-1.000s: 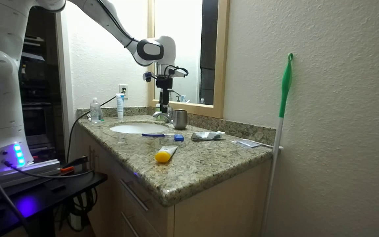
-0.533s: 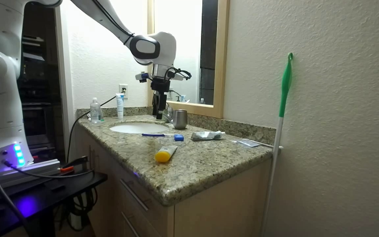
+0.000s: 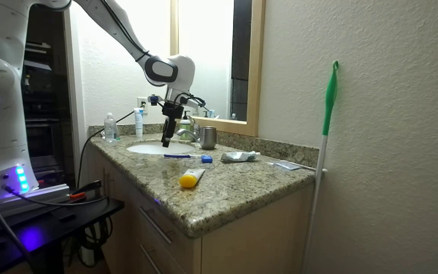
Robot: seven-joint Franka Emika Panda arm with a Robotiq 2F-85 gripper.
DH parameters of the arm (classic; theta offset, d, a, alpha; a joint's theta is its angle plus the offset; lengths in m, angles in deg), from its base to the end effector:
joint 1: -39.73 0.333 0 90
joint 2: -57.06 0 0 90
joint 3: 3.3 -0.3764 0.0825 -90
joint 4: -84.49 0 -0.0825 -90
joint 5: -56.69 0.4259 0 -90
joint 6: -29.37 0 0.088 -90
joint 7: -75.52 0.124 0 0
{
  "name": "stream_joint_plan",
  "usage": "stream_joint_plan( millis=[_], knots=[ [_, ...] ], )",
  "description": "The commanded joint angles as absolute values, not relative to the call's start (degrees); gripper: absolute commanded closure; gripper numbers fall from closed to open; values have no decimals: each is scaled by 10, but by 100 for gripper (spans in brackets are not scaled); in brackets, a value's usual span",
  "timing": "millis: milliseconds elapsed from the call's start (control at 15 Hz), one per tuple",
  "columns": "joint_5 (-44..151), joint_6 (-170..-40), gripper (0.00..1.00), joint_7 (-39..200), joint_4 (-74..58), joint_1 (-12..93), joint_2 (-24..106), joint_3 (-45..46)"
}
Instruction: Turn the faucet handle upwards pick up the toothbrush wash it and then place it in the cup afterward turn the faucet handle downwards
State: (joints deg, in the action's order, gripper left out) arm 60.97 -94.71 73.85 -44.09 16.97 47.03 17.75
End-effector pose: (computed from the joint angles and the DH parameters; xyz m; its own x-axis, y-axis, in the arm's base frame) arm 0.3961 -0.3744 0.2884 0.6850 -0.6886 -0.2380 -0.7080 -0.7062 0.0056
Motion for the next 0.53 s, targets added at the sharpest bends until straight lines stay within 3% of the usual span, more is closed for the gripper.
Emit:
stream_joint_plan(
  millis=[0,467],
  knots=[
    [617,-953,0,749,-452,175,470,175],
    [709,-960,0,750,-435,180,423,150]
  ],
)
